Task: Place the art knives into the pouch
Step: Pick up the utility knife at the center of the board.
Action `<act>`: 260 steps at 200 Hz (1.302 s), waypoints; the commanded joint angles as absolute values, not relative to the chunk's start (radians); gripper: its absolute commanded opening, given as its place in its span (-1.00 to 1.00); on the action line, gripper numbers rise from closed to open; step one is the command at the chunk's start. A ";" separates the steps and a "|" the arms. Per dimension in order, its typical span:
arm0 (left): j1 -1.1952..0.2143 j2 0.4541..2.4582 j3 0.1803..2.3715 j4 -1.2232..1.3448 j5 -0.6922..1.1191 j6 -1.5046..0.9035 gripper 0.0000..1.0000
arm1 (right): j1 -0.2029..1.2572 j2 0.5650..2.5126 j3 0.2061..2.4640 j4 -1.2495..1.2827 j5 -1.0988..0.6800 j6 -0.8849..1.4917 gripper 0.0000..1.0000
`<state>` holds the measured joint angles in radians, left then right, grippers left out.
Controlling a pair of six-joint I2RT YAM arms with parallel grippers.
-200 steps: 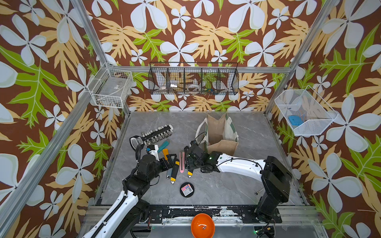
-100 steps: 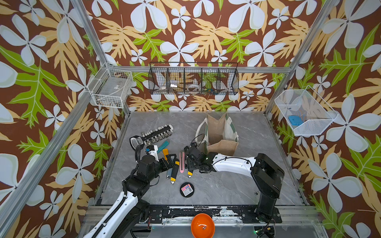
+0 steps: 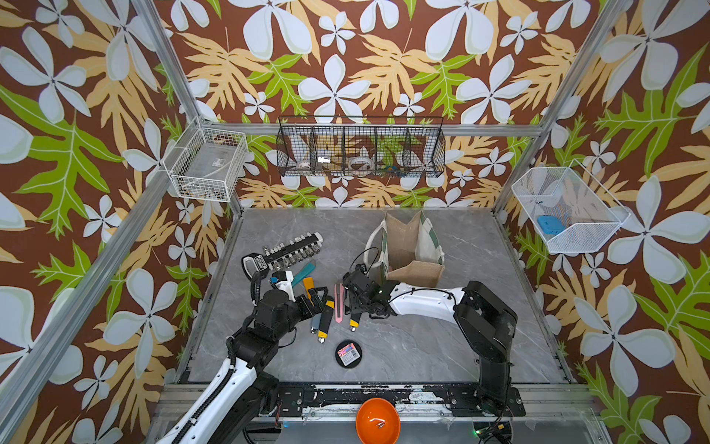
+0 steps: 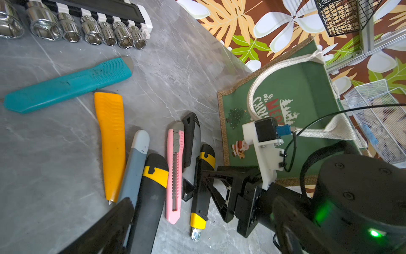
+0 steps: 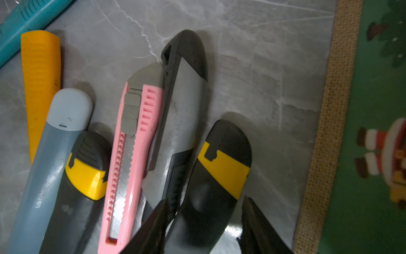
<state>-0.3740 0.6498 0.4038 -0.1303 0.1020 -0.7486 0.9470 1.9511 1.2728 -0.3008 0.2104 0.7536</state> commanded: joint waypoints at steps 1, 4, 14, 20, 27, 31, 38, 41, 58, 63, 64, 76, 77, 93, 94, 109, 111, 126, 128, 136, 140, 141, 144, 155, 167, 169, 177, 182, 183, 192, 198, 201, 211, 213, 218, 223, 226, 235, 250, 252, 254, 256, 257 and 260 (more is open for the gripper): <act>-0.371 0.650 0.408 -0.126 0.091 -0.734 1.00 | 0.943 1.964 1.288 -0.316 0.237 0.750 0.06; -0.372 0.650 0.408 -0.126 0.091 -0.733 1.00 | 0.943 1.966 1.292 -0.321 0.243 0.750 0.06; -0.372 0.649 0.407 -0.127 0.088 -0.729 1.00 | 0.942 1.974 1.303 -0.340 0.265 0.749 0.04; -0.372 0.649 0.407 -0.129 0.084 -0.726 1.00 | 0.941 1.978 1.309 -0.347 0.272 0.747 0.03; -0.371 0.648 0.407 -0.132 0.078 -0.724 1.00 | 0.939 1.983 1.314 -0.350 0.274 0.744 0.03; -0.371 0.645 0.407 -0.134 0.074 -0.724 1.00 | 0.938 1.986 1.315 -0.349 0.272 0.744 0.03; -0.371 0.643 0.405 -0.136 0.069 -0.722 1.00 | 0.937 1.991 1.317 -0.348 0.269 0.742 0.02; -0.372 0.643 0.405 -0.137 0.068 -0.721 1.00 | 0.937 1.993 1.319 -0.347 0.267 0.742 0.01; -0.371 0.639 0.405 -0.140 0.066 -0.719 1.00 | 0.936 2.010 1.330 -0.355 0.269 0.741 -0.03; -0.372 0.637 0.405 -0.140 0.066 -0.719 1.00 | 0.936 2.016 1.335 -0.361 0.278 0.740 -0.03; -0.372 0.637 0.405 -0.140 0.067 -0.719 1.00 | 0.936 2.016 1.335 -0.361 0.279 0.740 -0.03; -0.372 0.632 0.403 -0.142 0.063 -0.720 1.00 | 0.934 2.026 1.343 -0.364 0.287 0.734 -0.04; -0.372 0.631 0.403 -0.142 0.062 -0.720 1.00 | 0.934 2.027 1.344 -0.365 0.287 0.734 -0.04; -0.372 0.622 0.402 -0.146 0.050 -0.719 1.00 | 0.928 2.041 1.354 -0.367 0.278 0.734 -0.05; -0.371 0.622 0.402 -0.146 0.051 -0.719 1.00 | 0.928 2.041 1.354 -0.367 0.276 0.733 -0.05; -0.371 0.614 0.400 -0.152 0.041 -0.718 1.00 | 0.927 2.051 1.359 -0.364 0.266 0.733 -0.05; -0.372 0.613 0.400 -0.152 0.040 -0.717 1.00 | 0.927 2.052 1.359 -0.365 0.266 0.732 -0.06; -0.372 0.611 0.399 -0.153 0.039 -0.716 1.00 | 0.925 2.060 1.361 -0.369 0.268 0.731 -0.06; -0.372 0.611 0.399 -0.153 0.039 -0.716 1.00 | 0.925 2.061 1.362 -0.370 0.268 0.731 -0.05; -0.371 0.613 0.399 -0.153 0.038 -0.717 1.00 | 0.925 2.064 1.364 -0.375 0.272 0.730 -0.05; -0.371 0.613 0.399 -0.153 0.038 -0.716 1.00 | 0.924 2.066 1.364 -0.377 0.275 0.731 -0.04; -0.371 0.614 0.399 -0.152 0.038 -0.716 1.00 | 0.924 2.066 1.364 -0.377 0.276 0.732 -0.04; -0.372 0.615 0.399 -0.152 0.039 -0.718 1.00 | 0.923 2.067 1.363 -0.379 0.277 0.731 -0.04; -0.371 0.619 0.399 -0.150 0.041 -0.716 1.00 | 0.924 2.071 1.365 -0.386 0.285 0.732 -0.03; -0.371 0.624 0.400 -0.146 0.045 -0.715 1.00 | 0.922 2.075 1.366 -0.396 0.293 0.732 -0.03; -0.372 0.625 0.400 -0.145 0.045 -0.715 1.00 | 0.922 2.077 1.366 -0.397 0.294 0.731 -0.03; -0.371 0.627 0.400 -0.143 0.046 -0.715 1.00 | 0.921 2.080 1.369 -0.402 0.297 0.729 -0.04; -0.371 0.628 0.400 -0.141 0.046 -0.715 1.00 | 0.920 2.081 1.368 -0.403 0.297 0.729 -0.04; -0.371 0.628 0.400 -0.140 0.046 -0.715 1.00 | 0.920 2.081 1.368 -0.402 0.297 0.729 -0.04; -0.371 0.630 0.402 -0.140 0.048 -0.715 1.00 | 0.919 2.082 1.366 -0.400 0.295 0.728 -0.05; -0.372 0.631 0.402 -0.138 0.049 -0.715 1.00 | 0.919 2.080 1.365 -0.397 0.292 0.726 -0.06; -0.371 0.632 0.403 -0.138 0.049 -0.715 1.00 | 0.919 2.080 1.364 -0.393 0.289 0.723 -0.07; -0.371 0.635 0.403 -0.135 0.050 -0.715 1.00 | 0.919 2.075 1.359 -0.382 0.280 0.715 -0.08; -0.371 0.635 0.403 -0.135 0.050 -0.716 1.00 | 0.919 2.073 1.358 -0.381 0.279 0.715 -0.08; -0.371 0.637 0.403 -0.133 0.051 -0.715 1.00 | 0.919 2.070 1.356 -0.378 0.279 0.715 -0.11; -0.371 0.638 0.403 -0.132 0.052 -0.713 1.00 | 0.919 2.067 1.355 -0.375 0.281 0.714 -0.14; -0.372 0.638 0.403 -0.132 0.054 -0.713 1.00 | 0.919 2.064 1.353 -0.373 0.281 0.713 -0.16; -0.371 0.643 0.403 -0.128 0.055 -0.712 1.00 | 0.919 2.057 1.350 -0.364 0.277 0.712 -0.23; -0.372 0.650 0.405 -0.124 0.057 -0.712 1.00 | 0.919 2.051 1.350 -0.354 0.267 0.709 -0.33; -0.371 0.652 0.405 -0.124 0.057 -0.712 1.00 | 0.918 2.051 1.351 -0.354 0.265 0.709 -0.33; -0.371 0.652 0.405 -0.125 0.058 -0.712 1.00 | 0.919 2.052 1.351 -0.356 0.264 0.709 -0.34; -0.371 0.653 0.405 -0.124 0.059 -0.712 1.00 | 0.919 2.051 1.353 -0.356 0.264 0.709 -0.34; -0.371 0.654 0.405 -0.124 0.059 -0.713 1.00 | 0.919 2.052 1.354 -0.357 0.264 0.710 -0.34; -0.371 0.656 0.405 -0.123 0.059 -0.712 1.00 | 0.919 2.052 1.356 -0.357 0.263 0.709 -0.34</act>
<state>-0.3740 0.6476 0.4026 -0.1524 0.0544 -0.7231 0.9173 2.0552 1.3529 -0.3340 0.2867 0.7170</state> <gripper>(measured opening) 0.998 0.334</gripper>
